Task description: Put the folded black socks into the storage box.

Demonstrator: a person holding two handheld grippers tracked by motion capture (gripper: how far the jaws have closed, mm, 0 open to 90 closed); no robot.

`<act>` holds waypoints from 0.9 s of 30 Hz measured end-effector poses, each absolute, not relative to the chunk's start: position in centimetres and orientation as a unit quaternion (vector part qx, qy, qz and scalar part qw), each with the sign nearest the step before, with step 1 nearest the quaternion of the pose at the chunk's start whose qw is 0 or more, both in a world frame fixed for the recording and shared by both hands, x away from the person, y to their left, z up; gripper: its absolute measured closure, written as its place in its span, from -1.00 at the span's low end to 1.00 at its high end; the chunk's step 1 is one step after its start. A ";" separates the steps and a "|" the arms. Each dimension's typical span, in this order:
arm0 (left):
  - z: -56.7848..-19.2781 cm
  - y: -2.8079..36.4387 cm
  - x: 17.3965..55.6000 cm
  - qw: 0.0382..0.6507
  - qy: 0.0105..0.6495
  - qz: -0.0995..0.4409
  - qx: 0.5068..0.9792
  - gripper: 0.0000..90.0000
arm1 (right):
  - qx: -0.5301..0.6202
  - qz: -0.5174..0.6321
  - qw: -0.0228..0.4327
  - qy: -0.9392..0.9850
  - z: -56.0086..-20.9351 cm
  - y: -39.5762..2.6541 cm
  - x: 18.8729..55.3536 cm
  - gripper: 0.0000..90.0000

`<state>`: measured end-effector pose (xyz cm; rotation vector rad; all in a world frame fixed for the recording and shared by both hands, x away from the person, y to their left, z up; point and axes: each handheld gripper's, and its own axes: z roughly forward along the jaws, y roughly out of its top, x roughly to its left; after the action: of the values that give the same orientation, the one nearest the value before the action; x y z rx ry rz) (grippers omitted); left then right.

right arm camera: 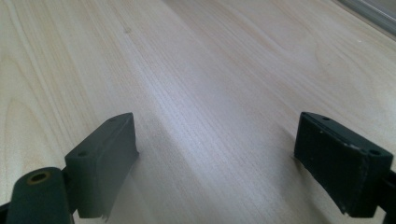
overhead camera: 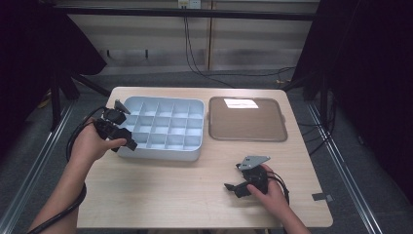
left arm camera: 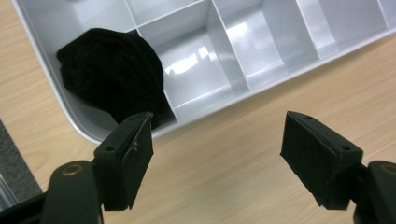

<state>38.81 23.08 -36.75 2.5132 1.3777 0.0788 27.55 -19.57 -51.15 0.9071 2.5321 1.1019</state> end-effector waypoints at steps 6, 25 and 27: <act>-37.3 22.6 37.7 0.151 0.468 0.026 0.871 -0.45 | 0.309 0.377 0.117 0.865 -51.2 -19.6 27.6 -0.72; -40.6 21.3 34.7 0.181 0.423 0.009 0.888 -0.47 | 0.310 0.377 0.117 0.865 -51.2 -19.6 27.5 -0.72; -41.0 21.1 34.4 0.186 0.419 0.011 0.889 -0.47 | 0.310 0.377 0.117 0.865 -51.2 -19.6 27.5 -0.72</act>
<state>34.44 21.13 -40.96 2.5030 1.1800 0.0318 27.55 -19.57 -51.15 0.9070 2.5319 1.1038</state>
